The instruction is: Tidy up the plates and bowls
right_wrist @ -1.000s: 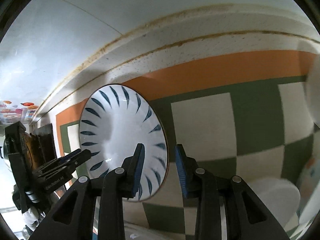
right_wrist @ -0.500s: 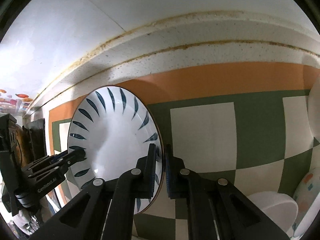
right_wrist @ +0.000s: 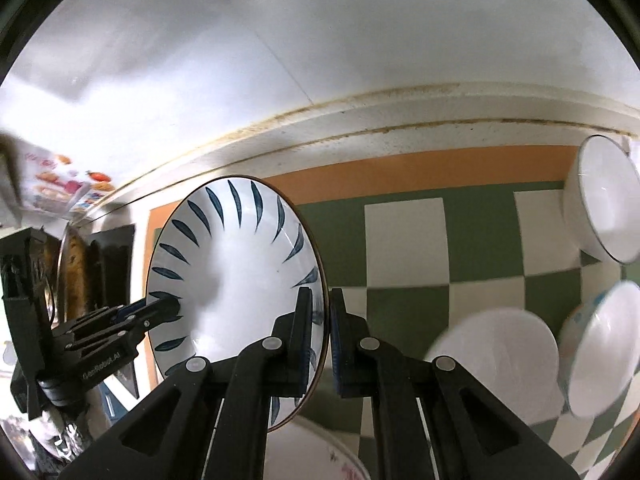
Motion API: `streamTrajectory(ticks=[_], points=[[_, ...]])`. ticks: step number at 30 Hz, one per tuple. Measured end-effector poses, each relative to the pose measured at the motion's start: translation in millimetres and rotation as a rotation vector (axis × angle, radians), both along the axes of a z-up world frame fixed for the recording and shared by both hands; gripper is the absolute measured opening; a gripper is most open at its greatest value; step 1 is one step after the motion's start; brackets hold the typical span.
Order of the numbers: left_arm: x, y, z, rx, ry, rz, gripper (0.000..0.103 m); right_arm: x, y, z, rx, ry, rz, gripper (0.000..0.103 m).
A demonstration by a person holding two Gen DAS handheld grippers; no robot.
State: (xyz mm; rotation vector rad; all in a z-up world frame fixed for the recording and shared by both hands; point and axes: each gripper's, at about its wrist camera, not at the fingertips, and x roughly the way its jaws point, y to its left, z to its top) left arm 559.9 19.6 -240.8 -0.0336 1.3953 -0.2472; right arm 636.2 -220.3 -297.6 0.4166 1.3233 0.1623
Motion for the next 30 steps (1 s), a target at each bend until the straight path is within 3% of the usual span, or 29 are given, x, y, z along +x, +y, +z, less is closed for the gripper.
streamTrajectory(ticks=[5, 13, 22, 30], points=[[-34.6, 8.7, 23.6, -0.006, -0.031, 0.0, 0.02, -45.4, 0.3, 27.5, 0.015, -0.04, 0.011, 0.01], [-82.6, 12.9, 39.2, -0.001, -0.038, 0.013, 0.02, -110.1, 7.5, 41.1, 0.055, -0.058, 0.023, 0.01], [-135.2, 12.2, 25.2, 0.028, -0.014, 0.01, 0.02, -172.8, 13.8, 25.4, 0.07, -0.024, 0.056, 0.01], [-156.0, 6.9, -8.7, 0.057, 0.042, 0.004, 0.02, -195.7, 12.1, -12.3, 0.075, 0.047, 0.073, 0.01]])
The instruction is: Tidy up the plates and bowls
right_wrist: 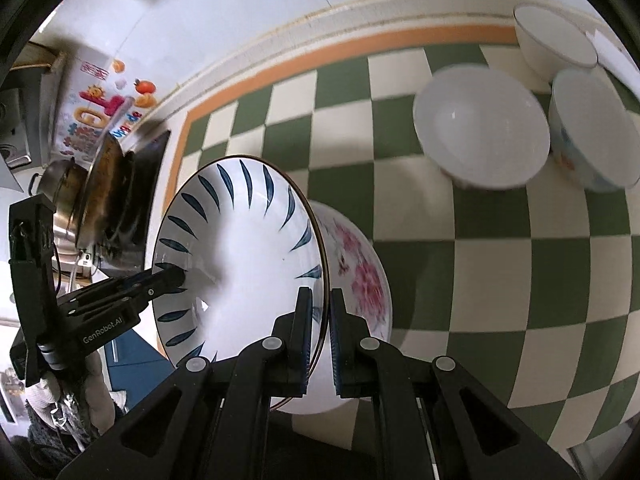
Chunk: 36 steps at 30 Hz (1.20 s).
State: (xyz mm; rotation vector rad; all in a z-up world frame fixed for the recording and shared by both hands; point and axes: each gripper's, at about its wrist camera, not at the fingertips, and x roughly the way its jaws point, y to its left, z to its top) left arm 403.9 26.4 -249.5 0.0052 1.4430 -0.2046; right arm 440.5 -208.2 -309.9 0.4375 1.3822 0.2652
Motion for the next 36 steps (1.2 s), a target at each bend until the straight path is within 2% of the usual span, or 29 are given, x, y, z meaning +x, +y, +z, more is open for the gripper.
streamTrajectory(ticks=[8, 14, 29, 36], points=[[-3.8, -3.6, -30.0, 0.029, 0.055, 0.011, 0.021, -5.0, 1.4, -40.6, -0.011, 0.057, -0.001, 0.01], [-3.8, -5.4, -40.1, 0.046, 0.07, 0.007, 0.021, -5.4, 3.4, -54.9, -0.012, 0.08, 0.01, 0.01], [-5.3, -20.5, -55.7, 0.08, 0.088, 0.006, 0.022, 4.5, 10.9, -75.5, -0.043, 0.121, 0.033, 0.01], [-4.5, -26.2, -58.0, 0.095, 0.096, 0.032, 0.022, 8.2, 13.9, -74.2, -0.059, 0.119, 0.043, 0.013]])
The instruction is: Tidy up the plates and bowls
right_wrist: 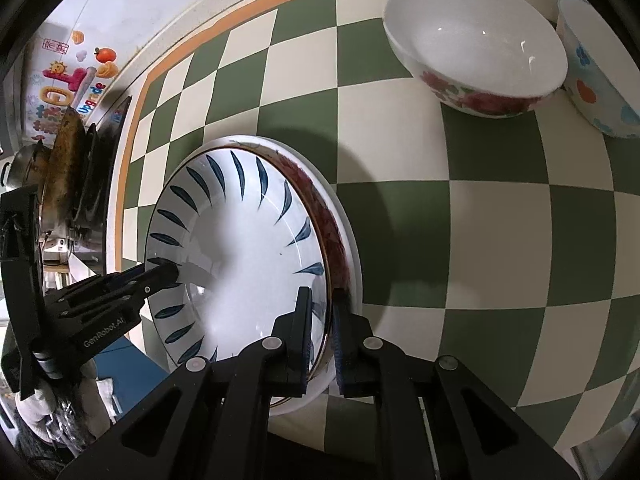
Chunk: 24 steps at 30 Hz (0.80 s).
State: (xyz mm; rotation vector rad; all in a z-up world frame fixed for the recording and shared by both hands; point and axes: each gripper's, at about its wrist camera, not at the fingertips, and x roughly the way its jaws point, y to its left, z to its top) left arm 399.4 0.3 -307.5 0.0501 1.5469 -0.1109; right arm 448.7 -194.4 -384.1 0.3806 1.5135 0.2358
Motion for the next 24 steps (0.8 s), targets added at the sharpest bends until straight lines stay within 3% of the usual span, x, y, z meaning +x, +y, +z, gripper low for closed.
streamTrajectory(ticks=[11, 18, 24], points=[[-6.3, 5.1, 3.4, 0.007, 0.0, 0.065, 0.022, 1.1, 7.1, 11.9, -0.067, 0.007, 0.047, 0.013], [-26.5, -5.2, 27.2, 0.028, -0.044, 0.058, 0.022, -12.5, 9.4, 39.0, -0.095, -0.044, 0.059, 0.014], [-48.8, -9.8, 76.2, -0.005, -0.133, 0.025, 0.025, -34.6, 9.0, 74.0, -0.114, -0.101, 0.034, 0.034]])
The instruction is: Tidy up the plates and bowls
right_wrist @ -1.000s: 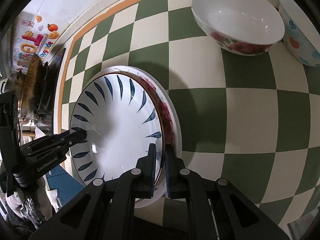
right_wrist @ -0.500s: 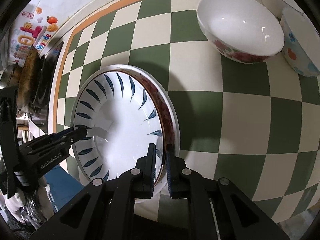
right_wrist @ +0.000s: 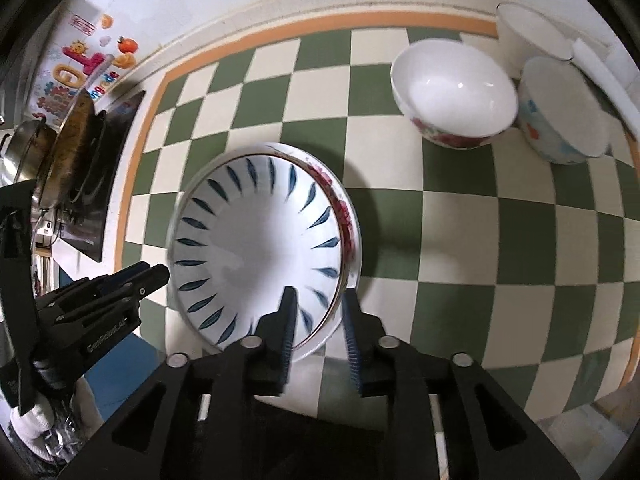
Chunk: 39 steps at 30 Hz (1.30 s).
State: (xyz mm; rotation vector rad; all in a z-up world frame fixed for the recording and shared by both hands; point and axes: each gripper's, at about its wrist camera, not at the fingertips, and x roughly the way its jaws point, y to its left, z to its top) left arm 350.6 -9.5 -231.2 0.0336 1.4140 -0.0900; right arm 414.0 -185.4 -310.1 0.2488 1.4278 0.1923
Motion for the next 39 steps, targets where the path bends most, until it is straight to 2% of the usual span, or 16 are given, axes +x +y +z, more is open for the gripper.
streamTrajectory(ticks=[2, 5, 6, 7, 8, 9, 10, 13, 15, 21, 26, 29, 33, 37, 39], points=[[-12.0, 3.7, 13.6, -0.009, -0.04, -0.013, 0.032, -12.9, 3.2, 16.9, -0.002, -0.031, -0.006, 0.042], [-23.9, 4.1, 39.3, -0.008, -0.102, -0.031, 0.037, -30.3, 7.9, 38.9, -0.013, -0.065, -0.011, 0.055], [-30.0, 6.6, 46.4, -0.018, -0.114, -0.036, 0.043, -37.2, 10.2, 47.6, -0.02, -0.083, -0.01, 0.061], [-35.7, 9.8, 53.8, -0.026, -0.125, -0.04, 0.05, -44.0, 12.2, 56.4, -0.03, -0.102, -0.011, 0.066], [-37.1, 14.9, 59.6, -0.029, -0.133, -0.045, 0.068, -49.4, 13.6, 63.4, -0.039, -0.116, -0.012, 0.068], [-43.5, 17.1, 66.8, -0.034, -0.147, -0.049, 0.082, -56.5, 15.7, 71.6, -0.048, -0.134, -0.012, 0.073], [-47.2, 18.5, 70.7, -0.037, -0.157, -0.049, 0.085, -62.7, 17.2, 78.6, -0.053, -0.148, -0.015, 0.078], [-62.6, 21.2, 84.2, -0.047, -0.178, -0.061, 0.086, -83.4, 21.2, 99.5, -0.055, -0.182, -0.031, 0.087], [-72.5, 23.2, 90.7, -0.061, -0.183, -0.067, 0.086, -94.4, 25.0, 108.4, -0.058, -0.191, -0.04, 0.09], [-89.8, 24.0, 106.2, -0.075, -0.199, -0.082, 0.086, -123.5, 33.1, 127.8, -0.051, -0.212, -0.053, 0.093], [-84.6, 13.2, 113.6, -0.077, -0.222, -0.075, 0.086, -127.5, 17.5, 130.8, -0.014, -0.218, -0.101, 0.093], [-68.1, 1.8, 115.9, -0.079, -0.242, -0.057, 0.086, -118.6, -5.8, 126.8, 0.037, -0.216, -0.139, 0.093], [-25.6, -26.4, 109.6, -0.083, -0.246, -0.029, 0.086, -93.9, -44.2, 114.9, 0.073, -0.217, -0.184, 0.093], [25.5, -58.5, 90.9, -0.088, -0.217, -0.016, 0.086, -50.8, -91.5, 88.0, 0.106, -0.181, -0.242, 0.093], [59.1, -78.3, 74.3, -0.095, -0.177, -0.022, 0.086, -26.6, -113.4, 71.3, 0.115, -0.158, -0.268, 0.093]])
